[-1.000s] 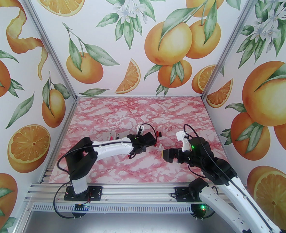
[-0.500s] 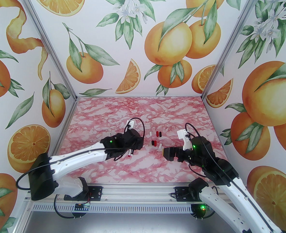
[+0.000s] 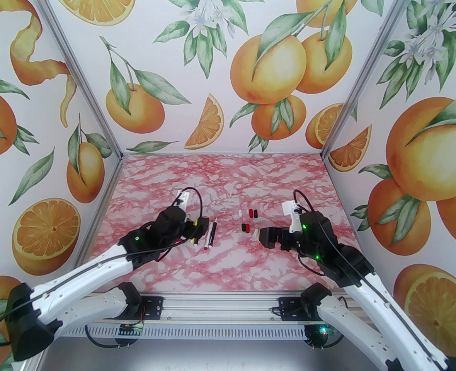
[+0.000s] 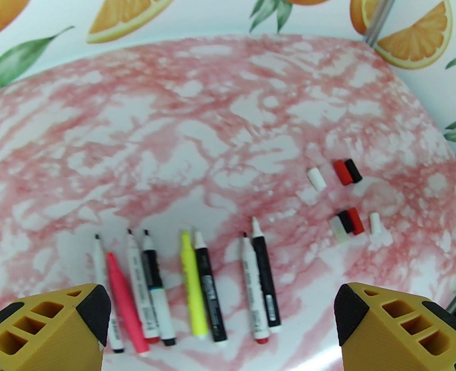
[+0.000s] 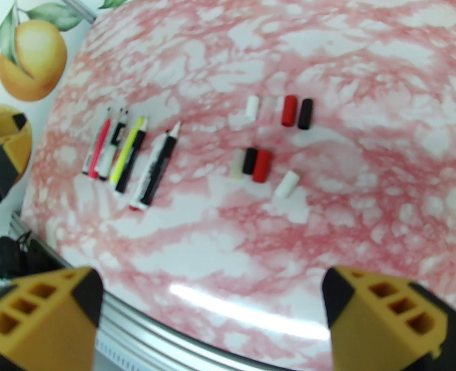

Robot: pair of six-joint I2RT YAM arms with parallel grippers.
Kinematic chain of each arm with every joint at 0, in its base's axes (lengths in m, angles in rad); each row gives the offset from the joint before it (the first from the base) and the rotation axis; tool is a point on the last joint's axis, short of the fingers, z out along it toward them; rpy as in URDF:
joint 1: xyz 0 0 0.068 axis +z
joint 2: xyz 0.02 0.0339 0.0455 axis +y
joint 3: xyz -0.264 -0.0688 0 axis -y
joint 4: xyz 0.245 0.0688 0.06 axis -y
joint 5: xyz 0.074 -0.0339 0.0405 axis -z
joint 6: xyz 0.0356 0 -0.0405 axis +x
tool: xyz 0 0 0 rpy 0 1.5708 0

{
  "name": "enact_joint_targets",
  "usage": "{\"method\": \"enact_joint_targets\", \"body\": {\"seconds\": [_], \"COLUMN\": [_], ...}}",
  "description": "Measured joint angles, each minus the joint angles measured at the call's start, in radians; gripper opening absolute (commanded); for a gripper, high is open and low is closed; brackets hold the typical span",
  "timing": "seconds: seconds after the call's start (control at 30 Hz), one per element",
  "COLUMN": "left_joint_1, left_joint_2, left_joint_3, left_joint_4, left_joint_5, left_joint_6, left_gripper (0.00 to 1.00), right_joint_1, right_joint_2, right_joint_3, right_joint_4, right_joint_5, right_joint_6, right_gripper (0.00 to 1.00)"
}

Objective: Open the pen caps

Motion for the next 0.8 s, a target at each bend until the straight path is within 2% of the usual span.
{"method": "enact_joint_targets", "body": {"seconds": [0.2,0.4,0.53,0.8], "left_joint_1": [0.17,0.333,0.43,0.527], "left_joint_2": [-0.195,-0.263,-0.258,-0.166], "left_joint_3": [-0.14,-0.259,-0.352,-0.389], "left_joint_4": [0.051,0.167,0.252,0.435], "left_joint_5": [-0.047,-0.035,0.008,0.043], "left_joint_6": [0.137,0.245,0.287,0.38], "left_gripper": [1.0,1.0,1.0,1.0], "right_joint_1": [0.001,0.0,0.001,0.0], "right_joint_2": [-0.002,0.012,0.011,-0.015], "right_joint_3": [-0.047,-0.087,-0.098,-0.15], "right_joint_4": [0.093,0.151,0.16,0.209], "right_joint_5": [0.061,0.075,0.102,0.144], "right_joint_6": [0.03,0.055,0.063,0.071], "right_gripper": [1.0,1.0,1.0,1.0]}}
